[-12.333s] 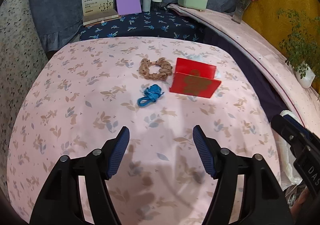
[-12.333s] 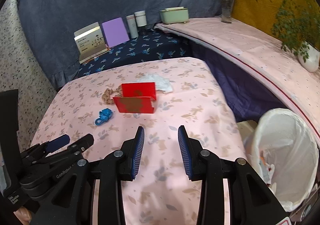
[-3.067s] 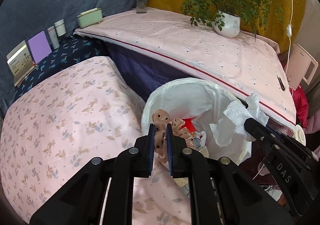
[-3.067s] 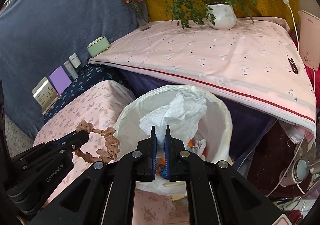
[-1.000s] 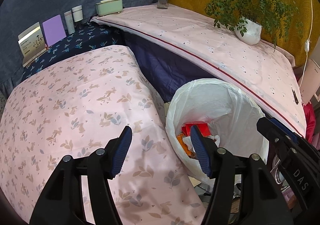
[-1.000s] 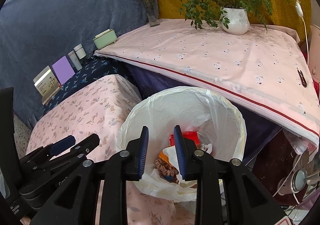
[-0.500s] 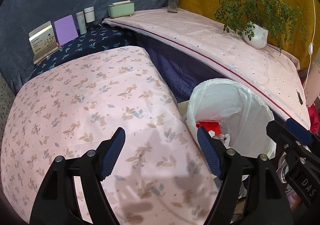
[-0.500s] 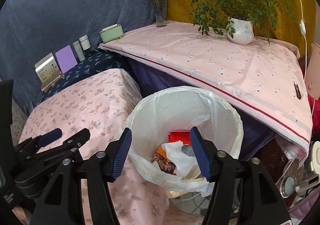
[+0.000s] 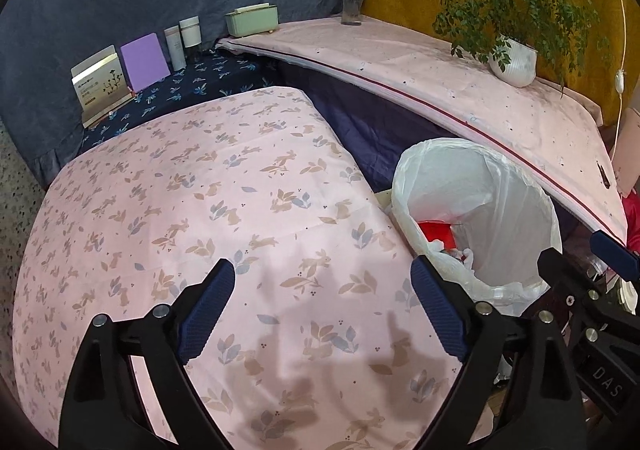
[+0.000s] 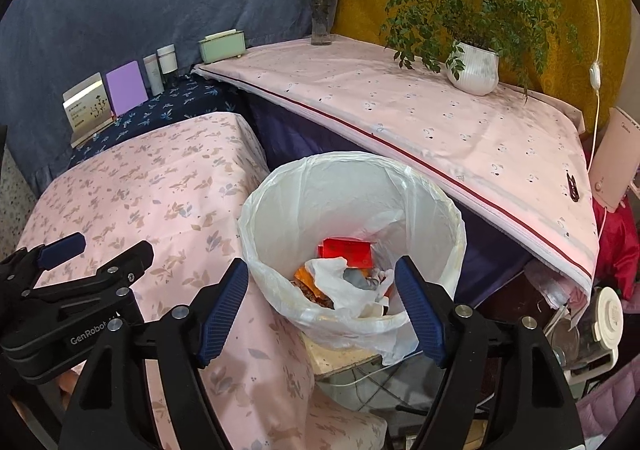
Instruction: Collect trash
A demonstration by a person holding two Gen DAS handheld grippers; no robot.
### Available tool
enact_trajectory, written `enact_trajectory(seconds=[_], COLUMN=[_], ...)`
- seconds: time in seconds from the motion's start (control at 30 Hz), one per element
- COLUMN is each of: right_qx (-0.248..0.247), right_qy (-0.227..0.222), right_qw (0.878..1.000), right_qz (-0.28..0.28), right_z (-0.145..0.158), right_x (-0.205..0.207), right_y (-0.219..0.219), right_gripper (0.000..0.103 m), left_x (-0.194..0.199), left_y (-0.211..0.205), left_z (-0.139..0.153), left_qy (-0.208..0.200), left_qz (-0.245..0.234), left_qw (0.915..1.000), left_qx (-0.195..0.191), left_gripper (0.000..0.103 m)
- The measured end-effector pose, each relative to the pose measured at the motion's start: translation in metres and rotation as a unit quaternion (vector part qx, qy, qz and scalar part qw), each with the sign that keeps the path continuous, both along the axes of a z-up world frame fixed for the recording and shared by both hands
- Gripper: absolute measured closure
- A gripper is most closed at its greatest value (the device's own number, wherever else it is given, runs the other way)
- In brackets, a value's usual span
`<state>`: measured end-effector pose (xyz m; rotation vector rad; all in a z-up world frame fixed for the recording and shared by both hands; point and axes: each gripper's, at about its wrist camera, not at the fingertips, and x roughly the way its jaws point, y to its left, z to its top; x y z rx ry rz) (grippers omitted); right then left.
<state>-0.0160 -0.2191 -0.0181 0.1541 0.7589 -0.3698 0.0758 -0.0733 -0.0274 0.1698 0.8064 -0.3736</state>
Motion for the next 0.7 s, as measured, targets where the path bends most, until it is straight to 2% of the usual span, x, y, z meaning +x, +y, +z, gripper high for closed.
enact_trajectory(seconds=[0.13,0.4,0.5,0.7], right_qx=[-0.001,-0.005,-0.006,-0.01], right_qy=[0.002,0.01,0.009,0.013], right_qw=[1.0,1.0,1.0,1.0], right_qz=[0.001,-0.009,-0.011,-0.027], right_z=[-0.002,-0.008,-0.01,-0.012], right_x=[-0.003,-0.008,-0.01,-0.014], right_y=[0.002,0.002,0.0,-0.005], right_gripper=[0.019,0.017,0.008,0.007], left_x=[-0.006,-0.012,-0.013,-0.014], left_y=[0.001,0.0,-0.001,-0.002], left_z=[-0.002,-0.007,-0.01,-0.014], left_qy=[-0.002,0.0,0.004,0.011], left_qz=[0.001,0.0,0.0,0.002], left_qw=[1.0,0.9999,0.9999,0.9998], left_qx=[0.001,0.011,0.017,0.017], left_gripper=[0.013,0.008,0.007,0.007])
